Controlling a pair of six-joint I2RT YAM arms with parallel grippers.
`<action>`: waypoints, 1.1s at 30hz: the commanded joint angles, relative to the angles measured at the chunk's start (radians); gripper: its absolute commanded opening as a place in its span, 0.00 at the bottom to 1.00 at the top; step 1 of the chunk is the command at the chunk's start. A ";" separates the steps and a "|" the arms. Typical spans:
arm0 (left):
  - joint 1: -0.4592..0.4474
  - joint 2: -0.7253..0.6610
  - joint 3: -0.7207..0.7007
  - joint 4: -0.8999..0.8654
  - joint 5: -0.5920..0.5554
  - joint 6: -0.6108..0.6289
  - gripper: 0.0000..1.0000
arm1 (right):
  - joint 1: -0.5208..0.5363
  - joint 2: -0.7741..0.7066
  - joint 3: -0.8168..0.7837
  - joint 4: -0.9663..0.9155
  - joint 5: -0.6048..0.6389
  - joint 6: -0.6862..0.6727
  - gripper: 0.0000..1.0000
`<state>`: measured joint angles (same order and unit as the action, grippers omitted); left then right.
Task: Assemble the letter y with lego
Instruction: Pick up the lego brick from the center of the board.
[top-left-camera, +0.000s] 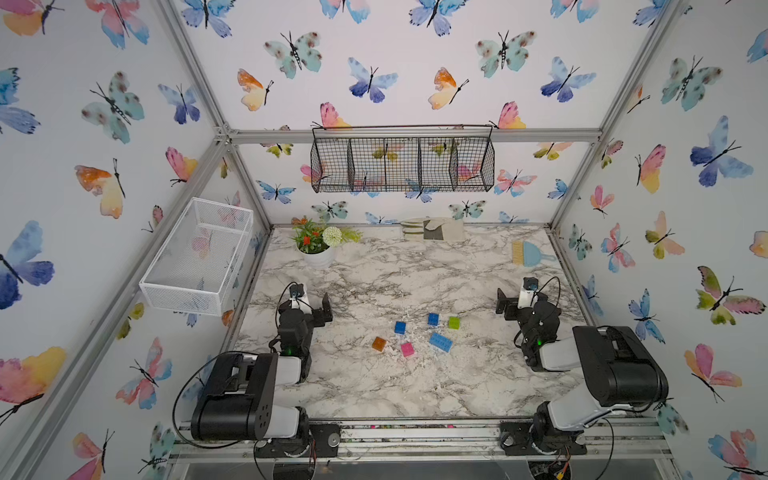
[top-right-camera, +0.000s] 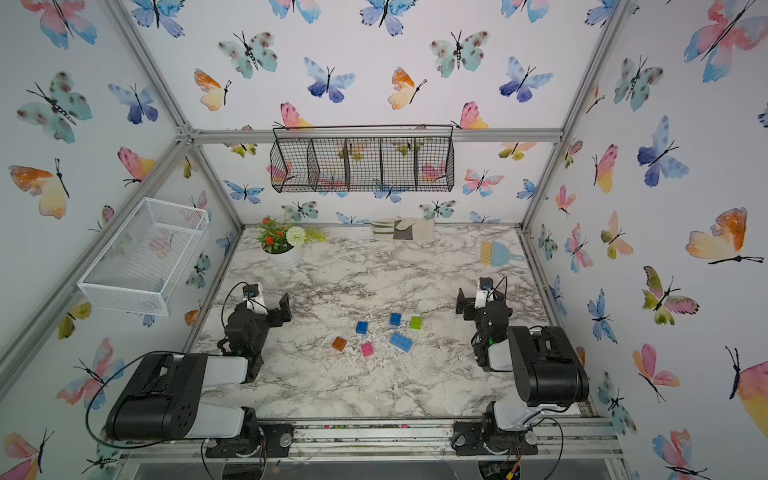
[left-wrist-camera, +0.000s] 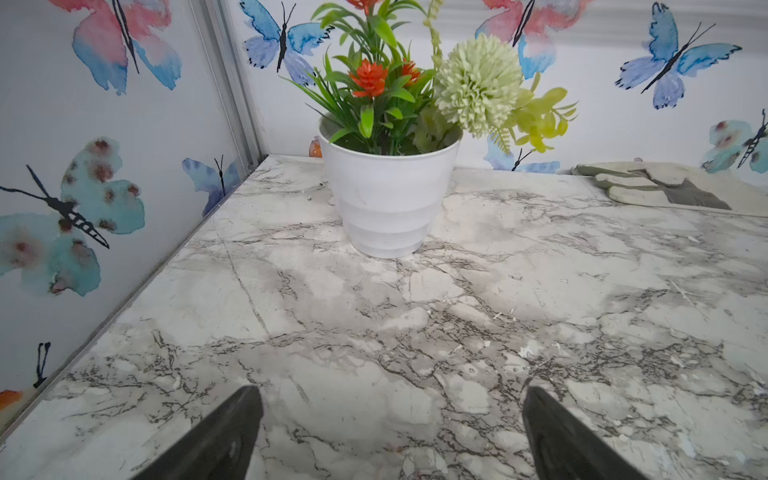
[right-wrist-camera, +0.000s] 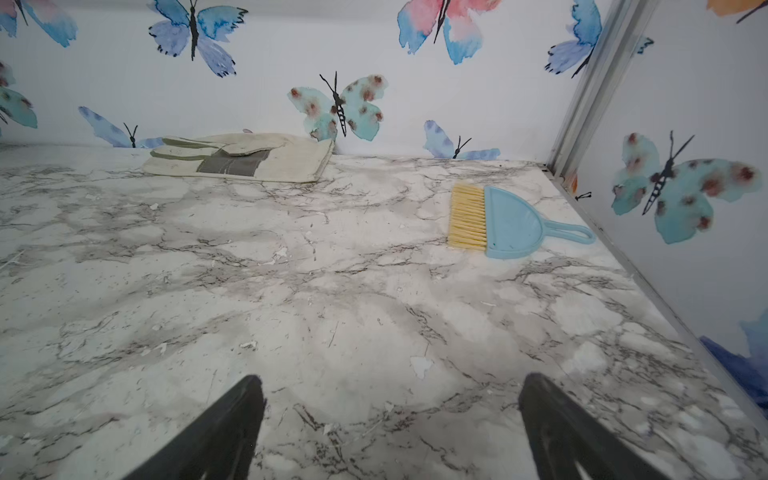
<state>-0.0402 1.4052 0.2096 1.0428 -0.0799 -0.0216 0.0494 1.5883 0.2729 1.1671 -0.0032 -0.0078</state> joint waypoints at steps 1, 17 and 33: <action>0.005 0.002 0.008 0.011 0.021 0.012 0.98 | 0.000 -0.002 -0.007 0.020 0.009 0.012 0.99; 0.005 0.002 0.010 0.011 0.022 0.012 0.98 | 0.000 -0.003 0.002 0.000 0.015 0.016 0.99; 0.003 -0.083 0.037 -0.049 -0.053 0.001 0.98 | 0.000 -0.031 -0.002 0.008 0.066 0.033 0.94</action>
<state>-0.0402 1.3945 0.2111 1.0309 -0.0875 -0.0219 0.0494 1.5845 0.2729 1.1591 0.0113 0.0006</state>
